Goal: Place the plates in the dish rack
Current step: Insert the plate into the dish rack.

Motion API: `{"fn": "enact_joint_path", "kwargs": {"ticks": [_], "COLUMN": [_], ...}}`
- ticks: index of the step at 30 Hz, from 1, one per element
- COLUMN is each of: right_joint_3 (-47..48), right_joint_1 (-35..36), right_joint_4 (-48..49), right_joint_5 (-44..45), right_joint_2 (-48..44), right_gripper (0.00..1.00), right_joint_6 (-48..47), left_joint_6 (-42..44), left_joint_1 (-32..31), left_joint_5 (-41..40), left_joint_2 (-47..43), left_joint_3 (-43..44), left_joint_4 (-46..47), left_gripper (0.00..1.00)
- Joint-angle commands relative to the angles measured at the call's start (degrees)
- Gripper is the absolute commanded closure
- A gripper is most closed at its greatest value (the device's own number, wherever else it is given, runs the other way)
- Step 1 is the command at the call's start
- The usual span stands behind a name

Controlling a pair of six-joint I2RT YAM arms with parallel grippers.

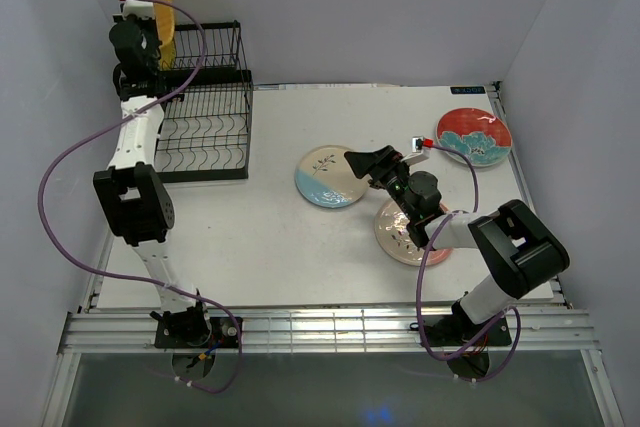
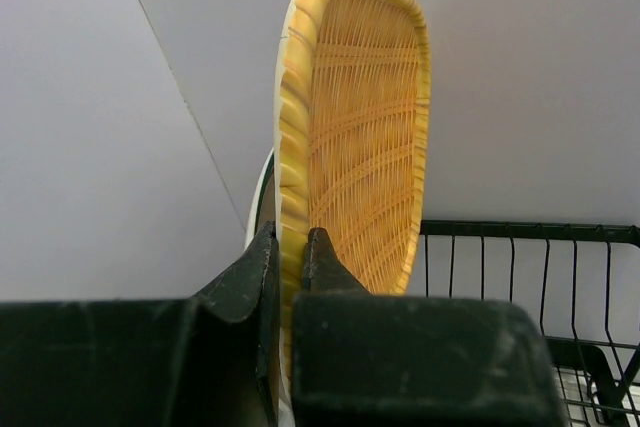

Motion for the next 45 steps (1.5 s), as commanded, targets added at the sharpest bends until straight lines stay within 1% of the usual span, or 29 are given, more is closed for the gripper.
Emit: {"fn": "enact_joint_path", "kwargs": {"ticks": [1, 8, 16, 22, 29, 39, 45], "right_joint_3": [1.74, 1.74, 2.09, 2.36, 2.36, 2.27, 2.36], "right_joint_1": [-0.20, -0.38, -0.46, -0.55, -0.73, -0.99, -0.99], "right_joint_4": [2.97, 2.97, 3.06, 3.58, 3.67, 4.11, 4.37], "right_joint_5": [-0.13, -0.30, -0.65, -1.71, -2.06, -2.15, -2.15], "right_joint_2": [0.33, 0.33, 0.86, 1.65, 1.57, 1.83, 2.09], "right_gripper": [0.04, 0.04, 0.04, 0.04, 0.04, 0.04, 0.04], "right_joint_6": [-0.44, -0.35, -0.18, 0.53, 0.62, 1.05, 1.32], "left_joint_6": [1.14, 2.02, 0.44, 2.37, 3.42, 6.41, 5.54], "left_joint_1": [-0.82, -1.88, -2.14, -2.84, -3.19, -3.99, -4.16], "left_joint_5": [-1.40, -2.11, 0.26, -0.96, -1.93, -6.59, -10.63], "left_joint_2": [0.81, 2.48, -0.77, -1.12, -0.95, 0.46, -0.07], "left_joint_3": [3.39, 5.33, 2.43, 2.96, 1.29, 1.11, 0.23], "left_joint_4": [2.91, 1.68, 1.68, 1.59, 1.68, 2.12, 3.35], "left_gripper": [1.00, 1.00, 1.00, 1.00, 1.00, 1.00, 1.00]}}
